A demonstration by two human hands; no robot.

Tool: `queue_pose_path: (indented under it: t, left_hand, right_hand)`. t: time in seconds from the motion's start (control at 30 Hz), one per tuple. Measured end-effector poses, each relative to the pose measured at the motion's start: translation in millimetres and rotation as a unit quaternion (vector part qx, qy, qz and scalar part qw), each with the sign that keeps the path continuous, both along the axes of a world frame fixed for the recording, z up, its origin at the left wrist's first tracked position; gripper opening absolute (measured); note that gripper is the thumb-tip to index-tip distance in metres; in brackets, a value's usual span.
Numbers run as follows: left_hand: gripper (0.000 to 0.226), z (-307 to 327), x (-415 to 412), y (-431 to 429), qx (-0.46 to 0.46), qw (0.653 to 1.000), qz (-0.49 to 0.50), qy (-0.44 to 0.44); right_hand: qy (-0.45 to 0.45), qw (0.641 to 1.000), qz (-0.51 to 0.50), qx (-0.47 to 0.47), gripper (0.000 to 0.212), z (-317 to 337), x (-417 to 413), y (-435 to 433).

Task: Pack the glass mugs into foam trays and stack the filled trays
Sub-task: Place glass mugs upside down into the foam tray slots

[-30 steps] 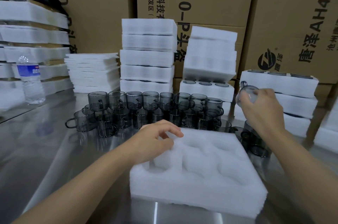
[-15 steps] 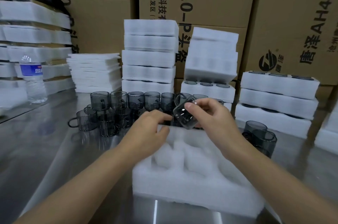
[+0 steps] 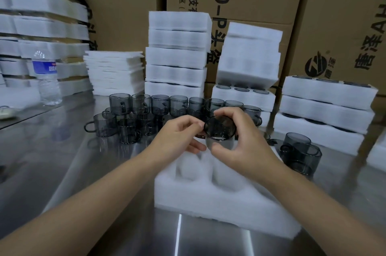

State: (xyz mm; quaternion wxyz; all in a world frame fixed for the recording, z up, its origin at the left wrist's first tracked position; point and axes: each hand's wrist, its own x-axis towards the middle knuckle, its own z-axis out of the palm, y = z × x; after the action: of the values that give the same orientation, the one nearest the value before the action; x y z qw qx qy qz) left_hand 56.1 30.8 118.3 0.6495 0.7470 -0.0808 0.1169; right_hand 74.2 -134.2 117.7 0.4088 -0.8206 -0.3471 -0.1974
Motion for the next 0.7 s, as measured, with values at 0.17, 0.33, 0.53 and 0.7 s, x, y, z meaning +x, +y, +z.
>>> queue_pose_path:
  t: [0.17,0.33,0.53,0.7]
  left_hand:
    - [0.016,-0.9,-0.4,0.6,0.012,1.000,-0.006,-0.005]
    - [0.018,-3.7,0.8,2.6,0.012,1.000,-0.021,-0.012]
    - [0.022,-5.3,1.1,2.9,0.023,0.999,-0.042,-0.023]
    - [0.019,-8.1,2.9,5.4,0.059,0.995,-0.071,-0.040]
  right_hand:
    - [-0.007,0.999,0.004,-0.032,0.055,1.5,-0.9,-1.1]
    - [-0.043,0.998,-0.003,-0.046,0.058,1.0,-0.2,-0.2]
    - [-0.076,0.996,-0.044,-0.029,0.061,-0.7,3.2,-1.0]
    - [-0.046,0.996,-0.076,0.026,0.064,-1.1,8.0,-1.5]
